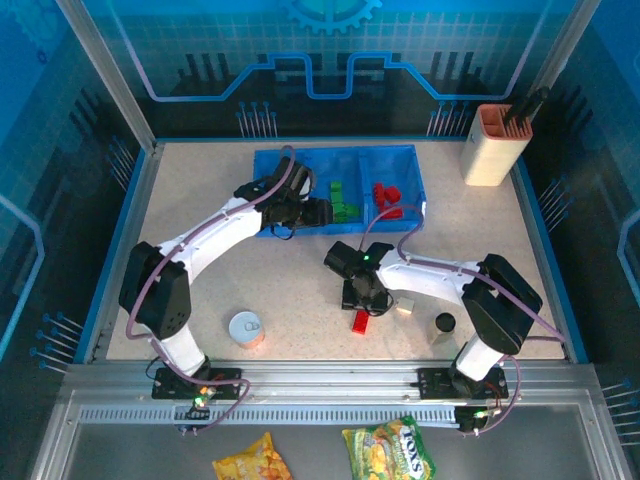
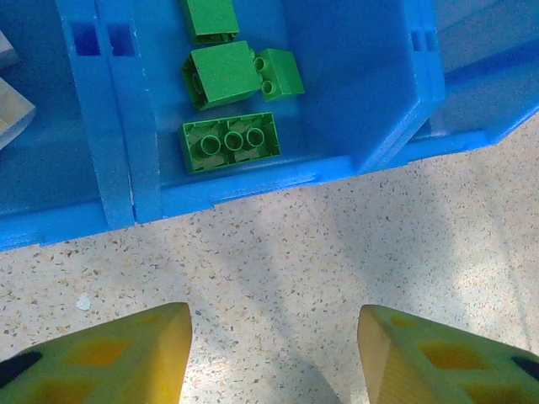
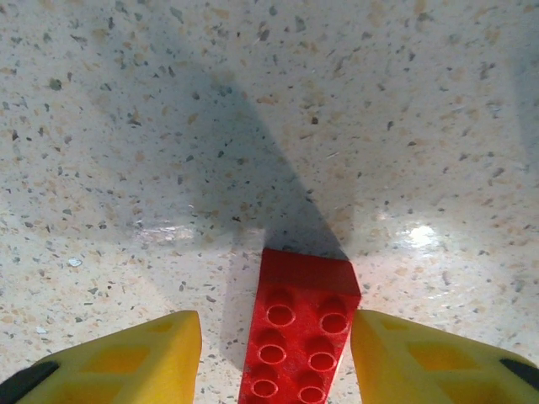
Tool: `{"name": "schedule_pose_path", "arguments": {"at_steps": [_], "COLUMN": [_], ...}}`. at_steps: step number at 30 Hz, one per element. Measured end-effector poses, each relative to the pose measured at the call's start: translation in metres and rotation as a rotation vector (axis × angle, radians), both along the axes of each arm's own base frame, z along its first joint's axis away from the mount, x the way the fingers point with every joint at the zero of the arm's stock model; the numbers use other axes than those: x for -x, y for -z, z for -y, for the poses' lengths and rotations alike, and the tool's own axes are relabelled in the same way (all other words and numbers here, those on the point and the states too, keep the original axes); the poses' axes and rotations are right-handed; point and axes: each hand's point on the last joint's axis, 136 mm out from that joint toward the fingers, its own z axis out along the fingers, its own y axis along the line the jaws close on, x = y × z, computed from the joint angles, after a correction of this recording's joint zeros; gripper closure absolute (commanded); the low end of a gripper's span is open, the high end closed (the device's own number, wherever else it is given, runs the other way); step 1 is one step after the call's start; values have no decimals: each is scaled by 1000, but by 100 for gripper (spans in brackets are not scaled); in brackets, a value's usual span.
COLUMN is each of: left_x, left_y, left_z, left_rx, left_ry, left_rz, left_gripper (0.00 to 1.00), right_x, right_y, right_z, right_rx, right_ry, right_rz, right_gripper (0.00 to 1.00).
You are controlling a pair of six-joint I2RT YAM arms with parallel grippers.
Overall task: Sort the legos into containers by color
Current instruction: Pick up the lego from the bottom-center of the table.
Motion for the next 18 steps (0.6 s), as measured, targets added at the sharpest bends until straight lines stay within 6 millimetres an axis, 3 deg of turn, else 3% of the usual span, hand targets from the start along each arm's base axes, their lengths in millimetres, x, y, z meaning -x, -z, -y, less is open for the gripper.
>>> {"name": "schedule_pose_path", "arguments": {"at_steps": [10, 14, 18], "left_x": [-1, -1, 1], "left_y": [-1, -1, 1], "left_z": [0, 0, 0], "left_rx": [2, 3, -1], "left_ry": [0, 0, 0], "left_rz": [4, 4, -1], "left_gripper": [44, 44, 44], "right_x": [2, 6, 6], "right_y": [3, 15, 14], "right_z": [1, 2, 3], "right_rx": [9, 20, 26], "right_ry": [1, 1, 1], "right_rz": [-7, -38, -37], "right_gripper": [48, 51, 56]}}
